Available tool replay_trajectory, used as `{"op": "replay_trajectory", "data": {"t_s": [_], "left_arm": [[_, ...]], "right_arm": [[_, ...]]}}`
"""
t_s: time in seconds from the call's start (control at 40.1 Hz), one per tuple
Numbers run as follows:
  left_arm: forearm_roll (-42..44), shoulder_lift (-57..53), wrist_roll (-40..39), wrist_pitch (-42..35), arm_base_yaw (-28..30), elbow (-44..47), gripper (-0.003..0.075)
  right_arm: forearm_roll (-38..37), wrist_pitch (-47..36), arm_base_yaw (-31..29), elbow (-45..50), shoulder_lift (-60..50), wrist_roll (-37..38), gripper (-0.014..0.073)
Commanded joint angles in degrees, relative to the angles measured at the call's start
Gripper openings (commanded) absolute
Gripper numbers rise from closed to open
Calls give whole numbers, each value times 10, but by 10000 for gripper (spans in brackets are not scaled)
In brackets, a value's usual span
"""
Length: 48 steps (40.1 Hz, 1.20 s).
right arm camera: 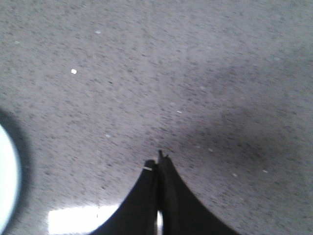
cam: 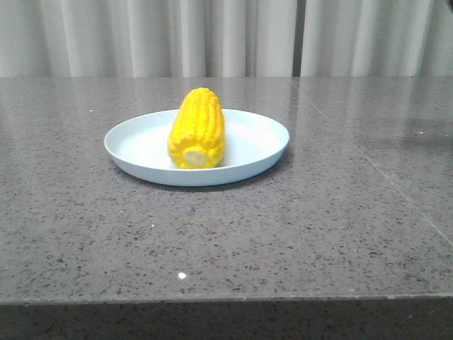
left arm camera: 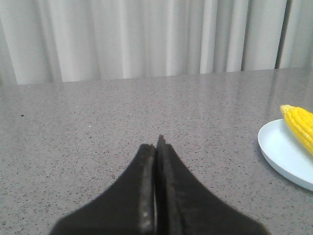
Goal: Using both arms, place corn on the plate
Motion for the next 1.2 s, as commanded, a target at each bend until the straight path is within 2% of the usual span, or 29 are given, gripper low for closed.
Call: {"op": "replay_trajectory", "data": {"t_s": [0.0,0.2,0.399,0.524,0.649,0.799,1.173], "left_arm": [[0,9,-2,-46,-3,-16,-20],[0,9,-2,-46,-3,-16,-20],[0,9,-2,-46,-3,-16,-20],[0,9,-2,-46,-3,-16,-20],[0,9,-2,-46,-3,-16,-20],[0,9,-2,-46,-3,-16,-20],[0,9,-2,-46,-3,-16,-20]], "right_arm": [[-16,-73,-11,50,-75,-35,-68],[-27,-196,-11,226,-187,-40,-68],[-75,-335,-11,402,-326,-41,-68],[-77,-409,-11,486,-420,-41,-68],[-78,-464,-11,531,-509,-41,-68],[-78,-469,-11,551,-588,-41,-68],[-78,-469,-11,555,-611,-41,-68]]}}
